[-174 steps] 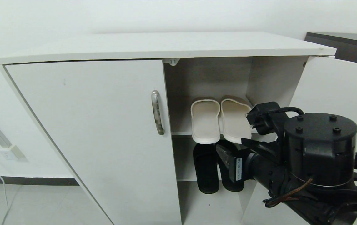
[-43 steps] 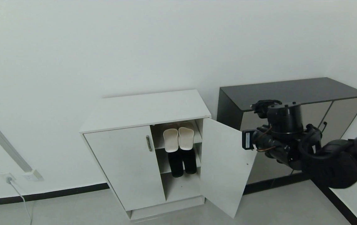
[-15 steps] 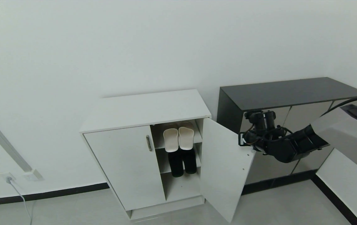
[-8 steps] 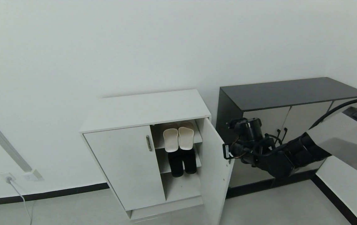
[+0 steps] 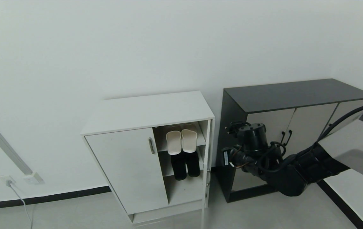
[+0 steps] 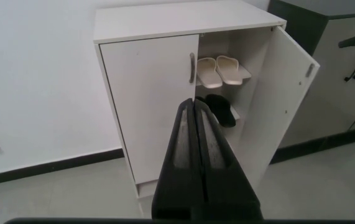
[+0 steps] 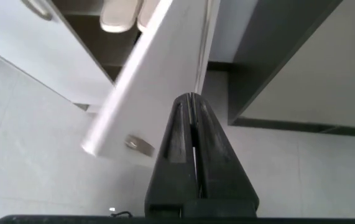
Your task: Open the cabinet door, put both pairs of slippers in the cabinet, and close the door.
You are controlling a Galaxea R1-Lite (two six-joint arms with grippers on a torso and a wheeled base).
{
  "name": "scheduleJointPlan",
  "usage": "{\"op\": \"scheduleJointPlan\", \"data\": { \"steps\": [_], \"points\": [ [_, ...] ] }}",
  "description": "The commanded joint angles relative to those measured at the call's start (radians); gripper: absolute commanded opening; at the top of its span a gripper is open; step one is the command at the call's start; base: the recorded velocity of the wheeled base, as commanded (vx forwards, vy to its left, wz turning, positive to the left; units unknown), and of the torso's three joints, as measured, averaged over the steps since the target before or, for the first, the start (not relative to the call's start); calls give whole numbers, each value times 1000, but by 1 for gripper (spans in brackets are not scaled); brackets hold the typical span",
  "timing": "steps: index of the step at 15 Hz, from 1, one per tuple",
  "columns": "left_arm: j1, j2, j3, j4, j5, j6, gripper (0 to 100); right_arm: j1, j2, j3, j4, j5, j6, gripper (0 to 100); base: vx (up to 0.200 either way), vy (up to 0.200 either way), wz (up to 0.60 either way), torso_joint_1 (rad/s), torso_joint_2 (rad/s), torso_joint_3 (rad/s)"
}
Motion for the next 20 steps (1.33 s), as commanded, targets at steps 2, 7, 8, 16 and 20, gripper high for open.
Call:
{"op": "scheduleJointPlan", "data": {
  "steps": [2,7,8,16,20],
  "points": [
    [0,1,0,0,0,0,0,10,-13,22,-16,-3,-3,0,0,0,0,0,0,0],
    [0,1,0,0,0,-3,0,18,-13,44,-67,0,-29,0,0,0,360,0,2,2],
    [0,1,0,0,0,-3,0,20,-13,48,-68,0,-29,0,0,0,600,7,2,2],
    [0,1,0,0,0,-2,0,15,-37,142,-153,8,-54,0,0,0,150,2,2,1],
    [0,1,0,0,0,2,0,13,-198,295,-173,6,-84,0,0,0,0,0,0,0]
  ]
}}
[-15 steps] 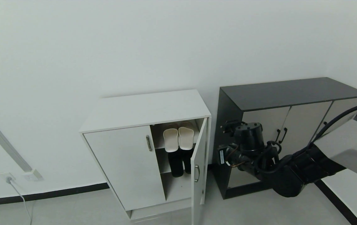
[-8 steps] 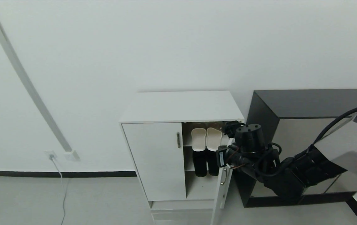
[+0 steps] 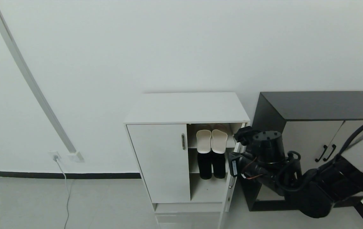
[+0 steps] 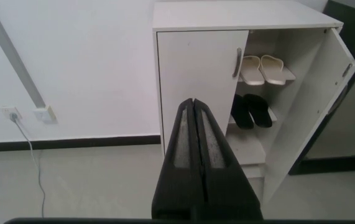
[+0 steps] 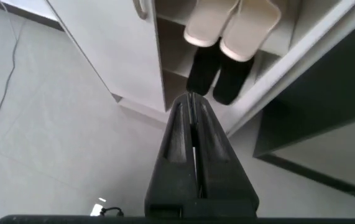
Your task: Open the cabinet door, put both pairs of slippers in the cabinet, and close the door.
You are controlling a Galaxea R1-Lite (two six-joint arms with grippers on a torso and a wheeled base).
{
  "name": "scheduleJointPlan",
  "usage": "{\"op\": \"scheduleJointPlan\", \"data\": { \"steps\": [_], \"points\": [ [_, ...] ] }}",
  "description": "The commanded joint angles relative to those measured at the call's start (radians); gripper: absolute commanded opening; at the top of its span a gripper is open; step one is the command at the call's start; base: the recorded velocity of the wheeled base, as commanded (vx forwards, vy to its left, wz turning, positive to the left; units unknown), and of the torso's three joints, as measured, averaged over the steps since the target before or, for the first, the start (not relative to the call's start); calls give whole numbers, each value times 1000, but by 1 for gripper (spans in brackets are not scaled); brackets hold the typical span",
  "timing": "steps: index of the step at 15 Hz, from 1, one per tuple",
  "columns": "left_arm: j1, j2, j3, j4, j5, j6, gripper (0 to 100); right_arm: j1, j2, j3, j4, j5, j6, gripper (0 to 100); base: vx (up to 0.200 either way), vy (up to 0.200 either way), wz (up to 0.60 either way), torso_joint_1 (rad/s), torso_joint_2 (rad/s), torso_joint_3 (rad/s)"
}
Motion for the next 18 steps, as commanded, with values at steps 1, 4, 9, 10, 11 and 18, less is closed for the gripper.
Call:
{"op": "scheduleJointPlan", "data": {
  "steps": [1,4,9,10,11,18],
  "points": [
    [0,1,0,0,0,0,0,-5,-123,101,13,-1,-3,0,0,0,0,0,0,0],
    [0,1,0,0,0,0,0,-10,-156,253,21,-11,-3,0,133,0,0,0,3,5],
    [0,1,0,0,0,-3,0,-7,-110,343,2,-9,6,0,160,0,0,-1,-1,3],
    [0,1,0,0,0,-4,0,-7,-95,337,-15,-8,6,0,0,0,0,0,0,0],
    [0,1,0,0,2,-4,0,-7,-77,334,-36,-9,3,0,0,0,0,0,0,0],
    [0,1,0,0,2,-4,0,-2,85,218,-110,-9,6,0,0,0,0,0,0,0]
  ]
}}
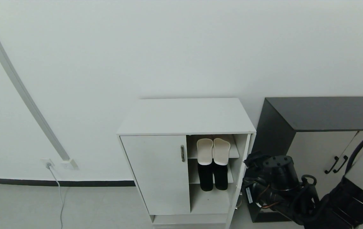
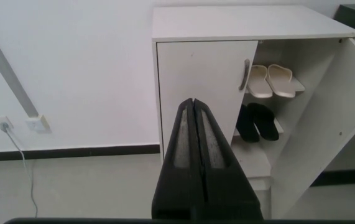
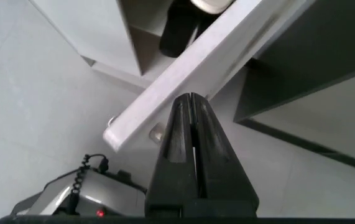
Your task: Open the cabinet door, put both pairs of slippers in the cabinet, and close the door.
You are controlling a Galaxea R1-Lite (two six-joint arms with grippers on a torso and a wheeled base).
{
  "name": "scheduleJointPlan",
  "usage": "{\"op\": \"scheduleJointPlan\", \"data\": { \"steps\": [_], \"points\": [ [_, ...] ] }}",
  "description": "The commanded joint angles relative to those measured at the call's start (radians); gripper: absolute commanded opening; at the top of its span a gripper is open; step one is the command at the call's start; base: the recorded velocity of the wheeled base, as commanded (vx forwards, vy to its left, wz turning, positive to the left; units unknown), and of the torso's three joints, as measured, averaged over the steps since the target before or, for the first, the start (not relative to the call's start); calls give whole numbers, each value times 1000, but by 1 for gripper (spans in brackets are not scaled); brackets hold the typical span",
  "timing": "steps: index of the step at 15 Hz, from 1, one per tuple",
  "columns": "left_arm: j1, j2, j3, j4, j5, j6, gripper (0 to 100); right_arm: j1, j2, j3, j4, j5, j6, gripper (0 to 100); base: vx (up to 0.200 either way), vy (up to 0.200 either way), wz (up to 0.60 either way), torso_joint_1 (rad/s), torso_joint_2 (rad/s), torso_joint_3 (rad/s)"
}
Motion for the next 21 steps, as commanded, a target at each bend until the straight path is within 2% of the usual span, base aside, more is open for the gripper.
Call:
{"op": "scheduleJointPlan", "data": {
  "steps": [1,3,15,21],
  "points": [
    [0,1,0,0,0,0,0,0,92,-40,-42,0,-1,0,0,0,0,0,0,0],
    [0,1,0,0,-1,0,0,0,144,-82,-78,2,-1,0,0,0,0,0,0,0],
    [0,1,0,0,-1,0,0,-6,319,-359,-82,9,1,0,0,0,0,0,0,0],
    [0,1,0,0,-1,0,0,-39,413,-516,-81,9,1,0,0,0,0,0,0,0]
  ]
}}
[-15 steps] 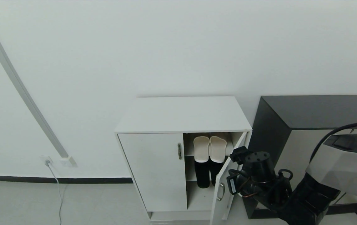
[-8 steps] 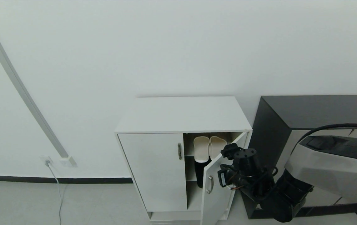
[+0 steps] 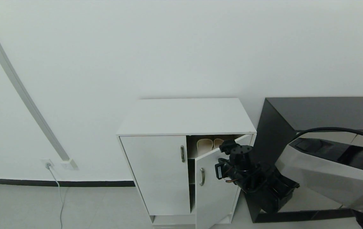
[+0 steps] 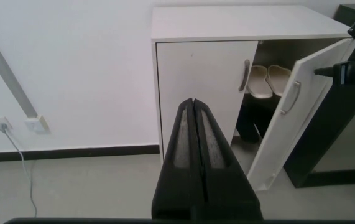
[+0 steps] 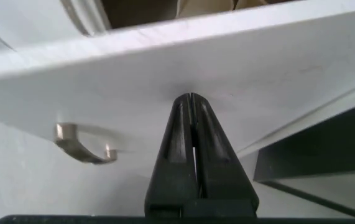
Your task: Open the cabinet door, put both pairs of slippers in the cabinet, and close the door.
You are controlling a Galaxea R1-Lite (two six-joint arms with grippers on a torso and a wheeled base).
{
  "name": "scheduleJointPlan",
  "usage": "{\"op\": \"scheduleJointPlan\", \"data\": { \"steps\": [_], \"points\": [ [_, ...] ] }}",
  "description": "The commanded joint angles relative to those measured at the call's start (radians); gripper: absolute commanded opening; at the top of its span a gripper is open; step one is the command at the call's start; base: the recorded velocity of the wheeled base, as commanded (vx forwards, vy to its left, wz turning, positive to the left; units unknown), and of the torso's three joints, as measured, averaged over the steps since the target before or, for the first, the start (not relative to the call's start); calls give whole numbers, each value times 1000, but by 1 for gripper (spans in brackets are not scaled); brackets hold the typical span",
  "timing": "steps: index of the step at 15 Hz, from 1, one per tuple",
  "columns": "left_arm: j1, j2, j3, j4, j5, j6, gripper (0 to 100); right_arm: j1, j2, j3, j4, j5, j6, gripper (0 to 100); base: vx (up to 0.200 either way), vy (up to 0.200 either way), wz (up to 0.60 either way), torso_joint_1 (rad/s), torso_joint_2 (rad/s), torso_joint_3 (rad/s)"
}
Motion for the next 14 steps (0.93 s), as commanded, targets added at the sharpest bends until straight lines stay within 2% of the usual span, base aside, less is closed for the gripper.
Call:
{"op": "scheduleJointPlan", "data": {
  "steps": [1,14],
  "points": [
    [0,1,0,0,0,0,0,-18,52,-59,-1,1,0,0,0,0,0,0,0,0],
    [0,1,0,0,0,0,0,-66,159,-292,11,3,-6,0,0,0,0,0,0,0]
  ]
}}
